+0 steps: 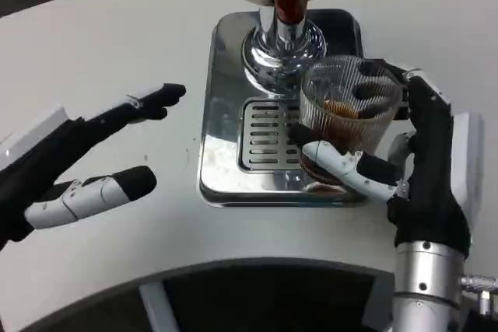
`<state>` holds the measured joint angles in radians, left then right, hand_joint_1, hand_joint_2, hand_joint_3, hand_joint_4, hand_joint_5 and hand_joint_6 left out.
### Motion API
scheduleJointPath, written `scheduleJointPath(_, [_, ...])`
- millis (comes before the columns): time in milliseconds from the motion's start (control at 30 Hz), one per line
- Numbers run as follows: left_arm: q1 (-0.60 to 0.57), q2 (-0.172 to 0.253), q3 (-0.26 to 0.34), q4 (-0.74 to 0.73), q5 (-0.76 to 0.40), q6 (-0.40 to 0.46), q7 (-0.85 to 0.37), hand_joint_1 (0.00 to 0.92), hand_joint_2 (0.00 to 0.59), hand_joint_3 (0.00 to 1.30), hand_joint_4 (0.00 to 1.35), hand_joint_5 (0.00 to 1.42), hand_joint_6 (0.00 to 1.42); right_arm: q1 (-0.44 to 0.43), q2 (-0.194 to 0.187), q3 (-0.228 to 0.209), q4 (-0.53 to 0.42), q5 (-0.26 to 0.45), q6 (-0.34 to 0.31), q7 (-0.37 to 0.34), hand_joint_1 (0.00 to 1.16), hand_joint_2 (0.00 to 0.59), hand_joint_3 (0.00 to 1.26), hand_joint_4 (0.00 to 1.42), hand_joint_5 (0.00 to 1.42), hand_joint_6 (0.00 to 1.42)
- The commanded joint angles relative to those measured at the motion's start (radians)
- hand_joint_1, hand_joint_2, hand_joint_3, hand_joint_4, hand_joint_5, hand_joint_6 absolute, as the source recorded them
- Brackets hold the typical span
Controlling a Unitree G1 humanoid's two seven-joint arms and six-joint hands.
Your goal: Grasp the cup under the faucet to collect the drink, then remove the cup.
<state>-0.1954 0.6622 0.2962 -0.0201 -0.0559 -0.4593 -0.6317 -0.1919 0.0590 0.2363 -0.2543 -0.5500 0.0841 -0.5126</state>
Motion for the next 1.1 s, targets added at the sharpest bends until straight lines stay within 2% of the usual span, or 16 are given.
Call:
scheduleJointPath(33, [0.031,0.025,0.0,-0.012,0.02,-0.023,0.018,0.0,0.087,0.12,0.08,0.12,0.1,0.054,0.03,0.026,-0.082,-0.012,-0.005,0.026,1.06,0.127,0.9,1.11,1.32,1.42])
scheduleJointPath(367, [0.08,0.035,0.021,-0.067,0.017,-0.028,0.026,0.0,0.087,0.12,0.06,0.11,0.08,0.149,0.018,0.065,-0.202,-0.023,-0.012,0.101,1.1,0.137,0.92,1.11,1.32,1.42])
scheduleJointPath(767, [0.176,0.061,0.046,-0.182,0.045,-0.018,0.031,0.0,0.088,0.09,0.01,0.06,0.06,0.2,-0.002,0.12,-0.26,-0.027,-0.044,0.146,1.11,0.129,0.93,1.12,1.32,1.42])
scheduleJointPath(1100, [0.285,0.084,0.125,-0.284,0.112,-0.018,0.049,0.0,0.084,0.03,0.0,0.0,0.03,0.206,-0.026,0.145,-0.284,-0.016,-0.075,0.213,1.11,0.123,0.94,1.12,1.32,1.42])
